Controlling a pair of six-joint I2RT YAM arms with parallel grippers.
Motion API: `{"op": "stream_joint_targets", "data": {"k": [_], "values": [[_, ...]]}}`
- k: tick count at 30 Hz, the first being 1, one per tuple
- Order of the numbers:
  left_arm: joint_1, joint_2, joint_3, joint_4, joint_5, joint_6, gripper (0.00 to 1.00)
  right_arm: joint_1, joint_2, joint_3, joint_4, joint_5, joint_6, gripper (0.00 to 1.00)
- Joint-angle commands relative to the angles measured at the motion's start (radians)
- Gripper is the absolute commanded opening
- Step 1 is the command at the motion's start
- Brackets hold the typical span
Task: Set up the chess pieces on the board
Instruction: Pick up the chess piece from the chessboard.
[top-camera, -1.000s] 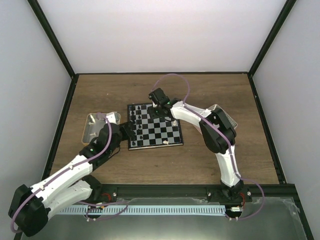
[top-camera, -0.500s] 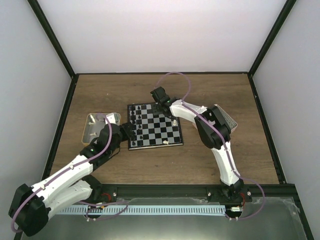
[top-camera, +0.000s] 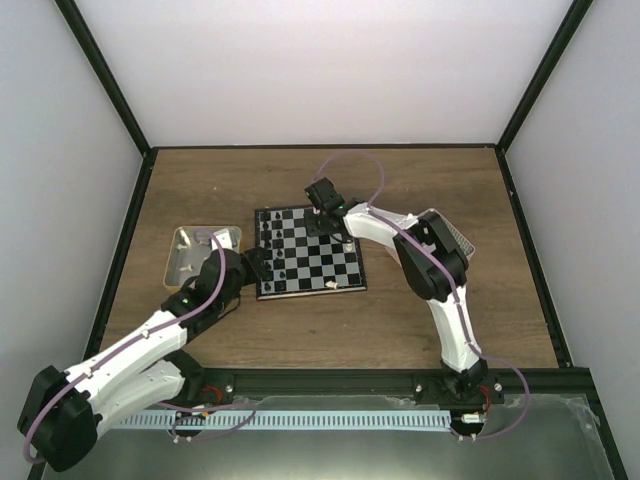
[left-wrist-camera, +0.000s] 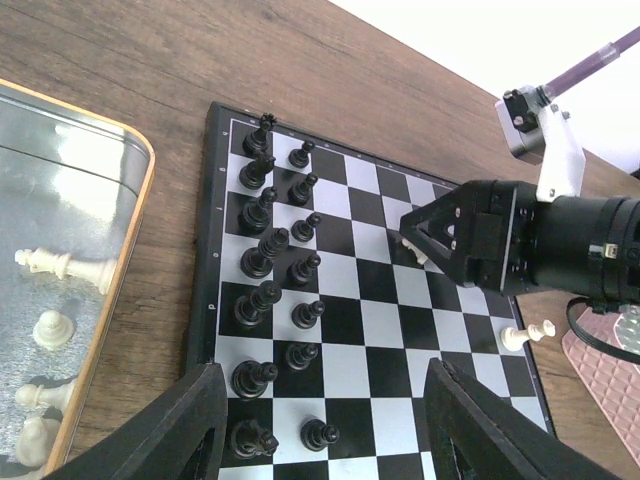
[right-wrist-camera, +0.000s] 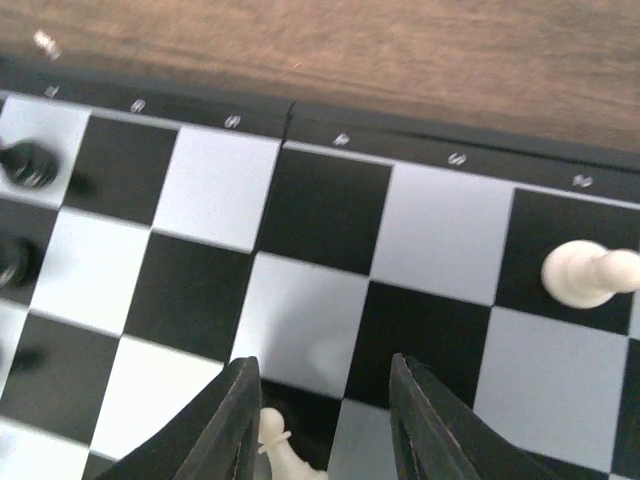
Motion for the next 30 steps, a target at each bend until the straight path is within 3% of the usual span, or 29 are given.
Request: {"op": "stream_joint_targets", "data": {"k": [1, 12, 24, 30], "values": [[0.007, -0.002, -0.013, 0.023, 0.006, -0.010, 0.56, 0.000, -0.054, -0.052, 0.016, -0.118, -0.047, 0.39], [0.008, -0.004, -0.019, 0.021, 0.008, -0.018, 0.56, 0.016, -0.084, -0.118, 0.007, -0.108, -0.184, 0.39], [0.009, 0.002, -0.019, 0.032, 0.022, -0.026, 0.56, 0.054, -0.101, -0.187, 0.058, -0.081, -0.298, 0.16], [0.011, 0.007, -0.014, 0.034, 0.054, -0.028, 0.57, 0.054, -0.130, -0.241, 0.151, -0.072, -0.312, 0.12]]}}
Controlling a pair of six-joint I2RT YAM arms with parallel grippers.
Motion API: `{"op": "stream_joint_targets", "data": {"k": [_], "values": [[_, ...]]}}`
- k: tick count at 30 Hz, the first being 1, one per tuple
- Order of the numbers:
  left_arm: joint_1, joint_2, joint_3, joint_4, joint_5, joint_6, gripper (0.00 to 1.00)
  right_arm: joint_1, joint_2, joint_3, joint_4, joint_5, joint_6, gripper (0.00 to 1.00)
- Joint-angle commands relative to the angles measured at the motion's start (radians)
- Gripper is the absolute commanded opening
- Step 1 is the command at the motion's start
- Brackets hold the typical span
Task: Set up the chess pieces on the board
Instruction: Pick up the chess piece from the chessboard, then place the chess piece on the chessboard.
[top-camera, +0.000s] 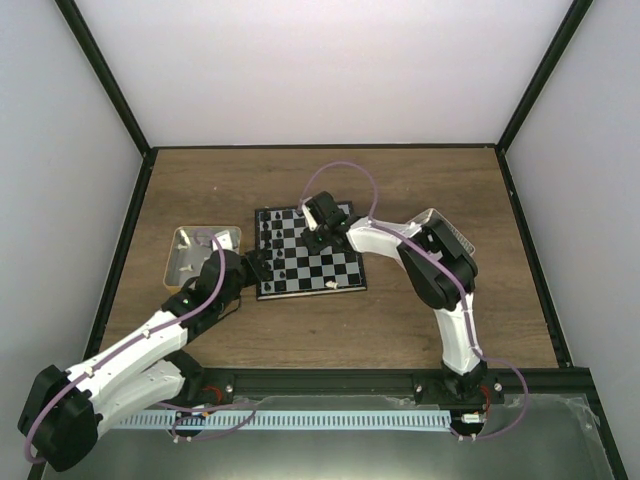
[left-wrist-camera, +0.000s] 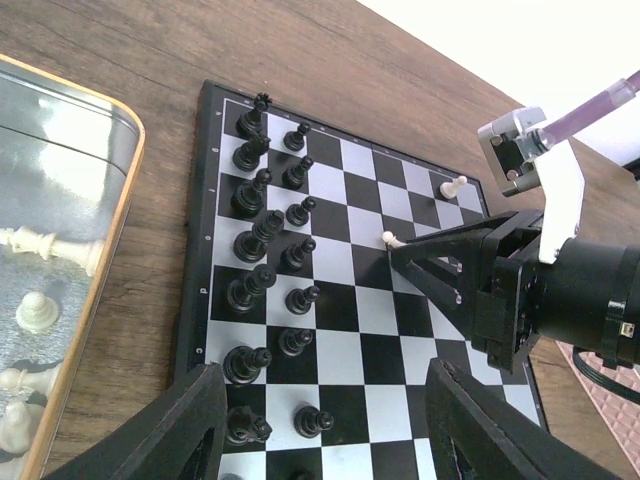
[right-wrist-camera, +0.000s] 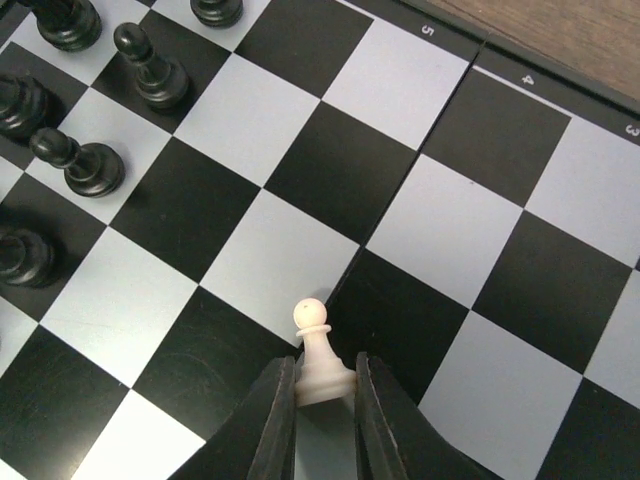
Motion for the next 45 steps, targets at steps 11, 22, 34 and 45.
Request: {"op": "stream_joint_targets", "data": {"k": [11, 22, 34, 45], "values": [[0.024, 0.096, 0.073, 0.121, 0.320, -0.049, 0.63, 0.007, -0.251, -0.324, 0.314, -0.030, 0.041, 0.12], [0.054, 0.279, 0.097, 0.427, 0.642, -0.246, 0.72, 0.006, -0.558, -0.658, 0.667, -0.327, 0.064, 0.12], [0.056, 0.366, 0.061, 0.612, 0.705, -0.346, 0.50, 0.006, -0.631, -0.718, 0.754, -0.419, 0.090, 0.12], [0.057, 0.373, 0.046, 0.640, 0.629, -0.344, 0.34, 0.006, -0.635, -0.717, 0.745, -0.443, 0.086, 0.12]]}}
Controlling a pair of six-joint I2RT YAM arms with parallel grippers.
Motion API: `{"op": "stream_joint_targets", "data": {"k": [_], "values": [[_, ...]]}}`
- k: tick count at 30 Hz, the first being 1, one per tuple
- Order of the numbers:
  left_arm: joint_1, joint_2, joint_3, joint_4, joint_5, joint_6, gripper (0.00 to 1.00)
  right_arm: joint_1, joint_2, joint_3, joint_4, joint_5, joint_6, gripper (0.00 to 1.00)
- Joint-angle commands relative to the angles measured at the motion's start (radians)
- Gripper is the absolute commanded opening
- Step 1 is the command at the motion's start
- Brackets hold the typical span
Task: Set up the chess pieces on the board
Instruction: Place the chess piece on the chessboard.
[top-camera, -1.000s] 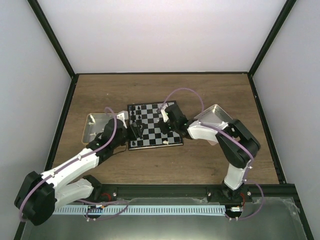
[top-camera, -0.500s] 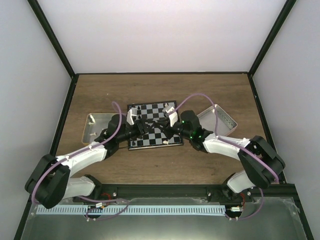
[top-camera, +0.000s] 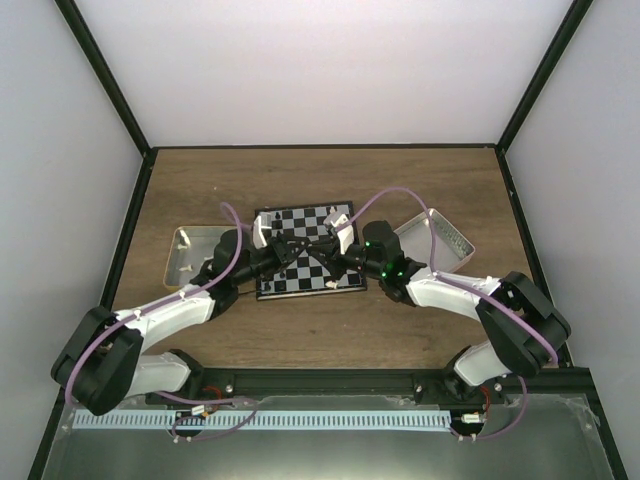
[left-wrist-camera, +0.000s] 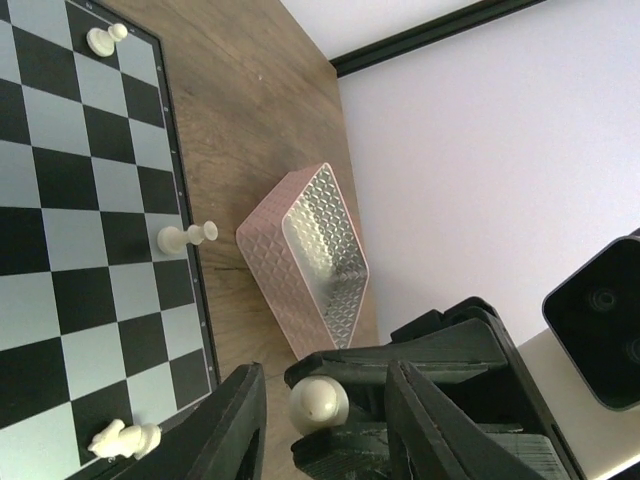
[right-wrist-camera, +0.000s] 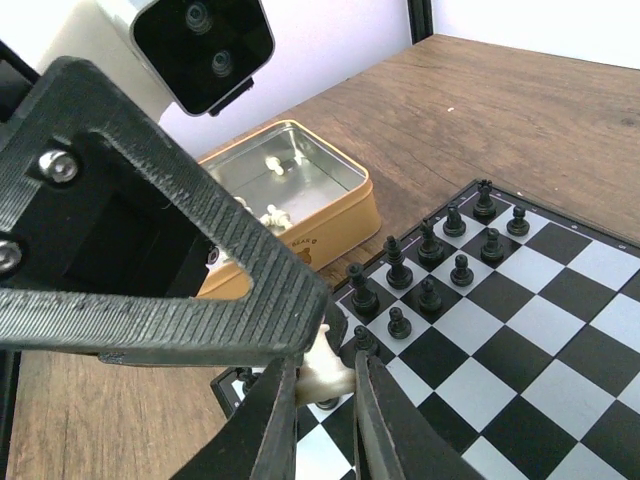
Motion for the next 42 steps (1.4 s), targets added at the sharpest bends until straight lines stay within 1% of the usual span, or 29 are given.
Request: {"op": "stream_joint_targets", "data": {"k": [1, 8, 12, 13, 15, 18, 20, 22, 26, 31, 34, 36, 39, 42], "values": [[0.005, 0.012, -0.011, 0.058, -0.032, 0.000, 0.32, 0.006, -0.027, -0.004, 0.021, -0.021, -0.002, 0.12], [0.006, 0.047, -0.020, 0.109, 0.002, -0.010, 0.14, 0.006, -0.024, 0.001, 0.012, -0.020, 0.002, 0.12], [0.004, 0.059, -0.014, 0.117, 0.013, 0.003, 0.08, 0.006, -0.026, 0.002, -0.001, 0.000, 0.015, 0.13], [0.004, 0.058, -0.011, 0.106, 0.010, 0.013, 0.07, 0.006, -0.027, 0.006, -0.011, 0.014, 0.026, 0.17], [0.004, 0.052, 0.000, 0.060, -0.020, 0.055, 0.06, 0.006, -0.031, 0.016, -0.055, 0.058, 0.055, 0.32], [0.001, 0.043, 0.031, -0.044, -0.094, 0.142, 0.06, 0.002, -0.060, 0.009, -0.123, 0.156, 0.116, 0.52], [-0.007, 0.046, 0.068, -0.130, -0.172, 0.225, 0.06, -0.012, -0.086, 0.009, -0.206, 0.261, 0.176, 0.58], [-0.025, 0.068, 0.122, -0.225, -0.266, 0.303, 0.06, -0.040, -0.112, 0.009, -0.293, 0.346, 0.253, 0.61], [-0.086, 0.172, 0.245, -0.340, -0.431, 0.428, 0.06, -0.135, -0.168, -0.005, -0.430, 0.425, 0.397, 0.62], [-0.171, 0.385, 0.450, -0.418, -0.613, 0.549, 0.07, -0.225, -0.221, -0.043, -0.519, 0.452, 0.528, 0.62], [-0.217, 0.530, 0.599, -0.487, -0.752, 0.637, 0.07, -0.244, -0.269, -0.074, -0.527, 0.458, 0.545, 0.62], [-0.232, 0.626, 0.690, -0.525, -0.813, 0.670, 0.07, -0.252, -0.300, -0.088, -0.532, 0.461, 0.536, 0.62], [-0.232, 0.741, 0.798, -0.568, -0.854, 0.687, 0.07, -0.268, -0.338, -0.104, -0.550, 0.470, 0.526, 0.64], [-0.230, 0.811, 0.879, -0.587, -0.875, 0.712, 0.07, -0.276, -0.366, -0.129, -0.549, 0.467, 0.520, 0.65]]}}
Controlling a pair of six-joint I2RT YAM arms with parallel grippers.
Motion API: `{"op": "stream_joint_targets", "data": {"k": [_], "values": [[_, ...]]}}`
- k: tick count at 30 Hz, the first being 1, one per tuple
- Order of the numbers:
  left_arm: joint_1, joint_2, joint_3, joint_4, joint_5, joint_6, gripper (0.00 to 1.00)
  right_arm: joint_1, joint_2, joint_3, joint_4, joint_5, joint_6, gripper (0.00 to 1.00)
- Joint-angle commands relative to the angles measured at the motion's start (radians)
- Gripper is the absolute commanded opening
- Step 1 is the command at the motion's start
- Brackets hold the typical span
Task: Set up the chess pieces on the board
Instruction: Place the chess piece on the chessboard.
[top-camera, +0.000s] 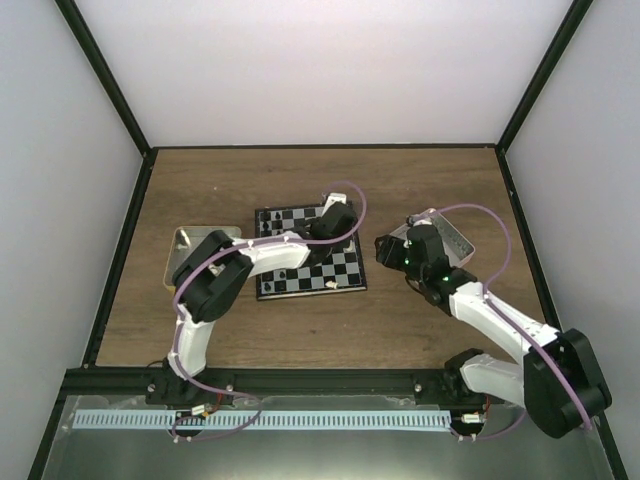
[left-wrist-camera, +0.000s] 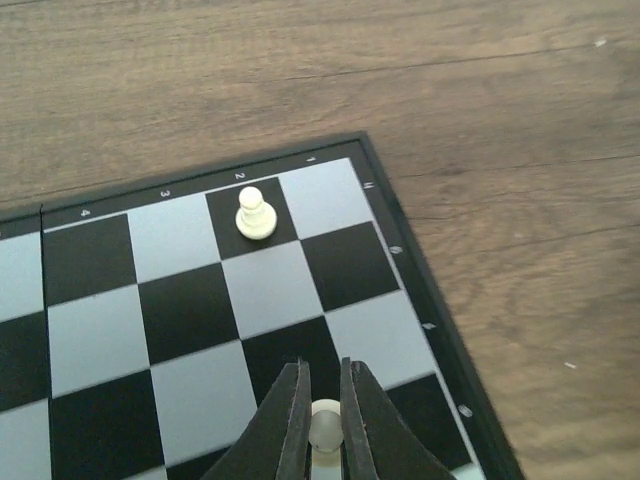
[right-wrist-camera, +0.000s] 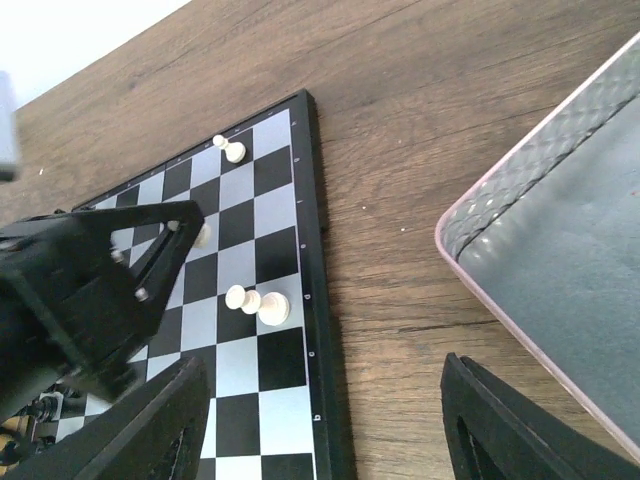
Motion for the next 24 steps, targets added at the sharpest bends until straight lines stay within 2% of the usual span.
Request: {"op": "stream_joint_targets", "data": {"k": [1, 7, 17, 24], "values": [[0.007, 0.089, 0.112, -0.077, -0.114, 0.086, 0.07, -0.020, -0.044, -0.026, -0.017, 0.022, 0.010, 0.65], [0.024, 0.172, 0.188, -0.092, -0.134, 0.094, 0.07, -0.022, -0.047, -0.045, -0.007, 0.010, 0.005, 0.65], [0.075, 0.227, 0.220, -0.072, 0.010, 0.049, 0.08, -0.024, -0.042, -0.042, -0.006, 0.011, -0.004, 0.65], [0.091, 0.256, 0.236, -0.074, 0.040, 0.036, 0.09, -0.022, -0.037, -0.045, 0.000, 0.008, -0.003, 0.65]]}}
